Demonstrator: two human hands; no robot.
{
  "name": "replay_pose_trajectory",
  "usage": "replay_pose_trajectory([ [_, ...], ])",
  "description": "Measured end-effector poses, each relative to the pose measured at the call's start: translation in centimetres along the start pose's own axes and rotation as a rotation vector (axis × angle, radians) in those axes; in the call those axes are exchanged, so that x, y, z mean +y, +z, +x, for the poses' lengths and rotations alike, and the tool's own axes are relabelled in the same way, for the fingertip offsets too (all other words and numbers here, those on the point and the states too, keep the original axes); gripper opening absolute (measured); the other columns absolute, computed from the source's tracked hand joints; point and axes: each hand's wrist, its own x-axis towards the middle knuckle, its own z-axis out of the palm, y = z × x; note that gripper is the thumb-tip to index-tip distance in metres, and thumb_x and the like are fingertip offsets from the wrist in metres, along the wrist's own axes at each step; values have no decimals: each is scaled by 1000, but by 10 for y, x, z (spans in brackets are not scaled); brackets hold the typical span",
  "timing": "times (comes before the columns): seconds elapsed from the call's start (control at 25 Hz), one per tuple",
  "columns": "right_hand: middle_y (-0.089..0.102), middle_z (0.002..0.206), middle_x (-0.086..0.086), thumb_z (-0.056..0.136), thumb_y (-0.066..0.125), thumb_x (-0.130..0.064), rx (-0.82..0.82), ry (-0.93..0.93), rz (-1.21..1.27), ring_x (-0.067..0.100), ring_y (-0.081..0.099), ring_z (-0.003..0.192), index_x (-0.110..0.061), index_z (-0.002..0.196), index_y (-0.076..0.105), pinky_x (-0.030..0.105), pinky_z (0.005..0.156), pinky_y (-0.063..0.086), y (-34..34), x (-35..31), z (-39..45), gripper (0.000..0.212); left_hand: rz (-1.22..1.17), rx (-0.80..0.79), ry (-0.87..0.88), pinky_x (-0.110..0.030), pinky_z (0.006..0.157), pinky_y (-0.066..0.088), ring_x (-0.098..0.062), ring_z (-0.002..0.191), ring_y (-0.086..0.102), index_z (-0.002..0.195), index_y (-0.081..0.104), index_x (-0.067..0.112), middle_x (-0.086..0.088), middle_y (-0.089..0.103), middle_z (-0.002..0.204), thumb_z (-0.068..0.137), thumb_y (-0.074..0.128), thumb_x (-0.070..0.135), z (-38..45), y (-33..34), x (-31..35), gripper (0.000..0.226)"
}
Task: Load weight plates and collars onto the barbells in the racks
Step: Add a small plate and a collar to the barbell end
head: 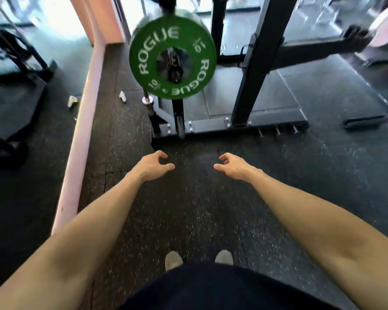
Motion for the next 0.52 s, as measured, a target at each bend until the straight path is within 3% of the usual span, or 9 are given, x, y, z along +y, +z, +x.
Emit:
replay_pose_trajectory([
  [0.2, 51, 136, 5, 90, 59, -46, 166, -192, 53, 23, 55, 118, -23, 138, 43, 40, 103, 45, -100, -75, -2, 56, -30, 237, 192, -35, 89, 50, -21, 103, 59, 127, 55, 29, -1, 61, 117, 82, 64, 54, 9, -109, 81, 52],
  [0.44, 54, 127, 4, 90, 61, -42, 383, -424, 61, 23, 56, 111, -21, 138, 45, 37, 95, 48, -222, -174, -36, 55, -6, 532, 415, -29, 81, 43, -21, 98, 59, 125, 56, 24, -2, 61, 109, 85, 66, 50, -15, -242, 168, 49],
  [0.52, 53, 132, 6, 89, 61, -46, 469, -497, 37, 24, 55, 116, -24, 138, 44, 36, 97, 46, -261, -208, -54, 56, -22, 624, 471, -29, 78, 39, -21, 96, 59, 121, 57, 24, -2, 61, 103, 85, 67, 49, -28, -282, 194, 45],
])
